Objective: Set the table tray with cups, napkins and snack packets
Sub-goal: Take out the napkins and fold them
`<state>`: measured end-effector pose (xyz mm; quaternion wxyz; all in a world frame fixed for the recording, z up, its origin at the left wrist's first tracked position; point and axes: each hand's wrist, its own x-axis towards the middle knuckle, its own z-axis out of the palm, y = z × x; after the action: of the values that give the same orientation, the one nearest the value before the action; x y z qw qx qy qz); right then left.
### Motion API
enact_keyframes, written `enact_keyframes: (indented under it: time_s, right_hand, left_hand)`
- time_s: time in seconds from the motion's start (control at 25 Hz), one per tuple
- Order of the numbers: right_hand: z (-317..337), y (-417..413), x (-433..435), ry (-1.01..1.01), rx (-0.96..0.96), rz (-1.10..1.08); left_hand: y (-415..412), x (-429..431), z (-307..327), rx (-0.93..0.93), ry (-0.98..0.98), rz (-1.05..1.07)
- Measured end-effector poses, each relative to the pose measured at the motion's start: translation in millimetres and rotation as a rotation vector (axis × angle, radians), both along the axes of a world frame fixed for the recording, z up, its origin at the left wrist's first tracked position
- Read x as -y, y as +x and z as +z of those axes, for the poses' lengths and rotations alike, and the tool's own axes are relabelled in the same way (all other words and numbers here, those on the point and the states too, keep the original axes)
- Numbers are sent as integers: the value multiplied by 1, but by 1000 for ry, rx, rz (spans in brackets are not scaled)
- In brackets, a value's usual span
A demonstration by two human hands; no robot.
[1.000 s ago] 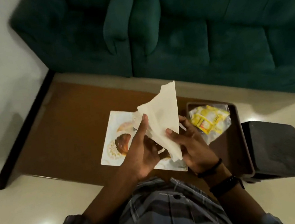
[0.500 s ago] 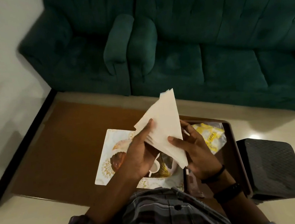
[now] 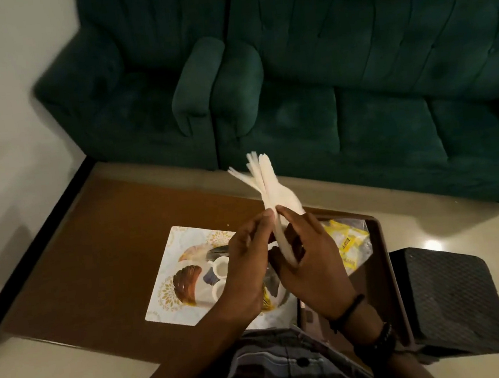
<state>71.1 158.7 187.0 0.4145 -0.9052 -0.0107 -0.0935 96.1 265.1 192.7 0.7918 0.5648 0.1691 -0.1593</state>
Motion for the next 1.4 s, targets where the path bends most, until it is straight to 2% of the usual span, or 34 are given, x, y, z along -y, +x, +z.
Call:
enact_keyframes:
  time_s: [0.16, 0.48, 0.72, 0.92, 1.0, 1.08, 1.2, 1.32, 1.4]
  right_hand:
    - [-2, -3, 11, 79, -18, 15]
    - [0, -3, 26, 311, -65, -89]
    - [-5, -2, 36, 454, -137, -39]
    - [-7, -4, 39, 484, -141, -8]
    - [-7, -6, 38, 500, -139, 10]
    - [-7, -8, 38, 512, -129, 23]
    - [-8, -10, 39, 528, -125, 37]
    - [-9, -10, 40, 533, -111, 36]
    - [-9, -11, 41, 516, -100, 33]
  left_hand:
    - [2, 7, -4, -94, -49, 26]
    - [-9, 23, 2, -138, 104, -21]
    - [-12, 25, 2, 50, 135, 21]
    - [-17, 23, -8, 301, 311, 24]
    - [-18, 21, -10, 392, 443, -12]
    - [-20, 19, -10, 440, 503, -8]
    - [-22, 18, -9, 491, 435, 75]
    - [-23, 16, -10, 599, 602, 83]
    - [-25, 16, -9, 587, 596, 59]
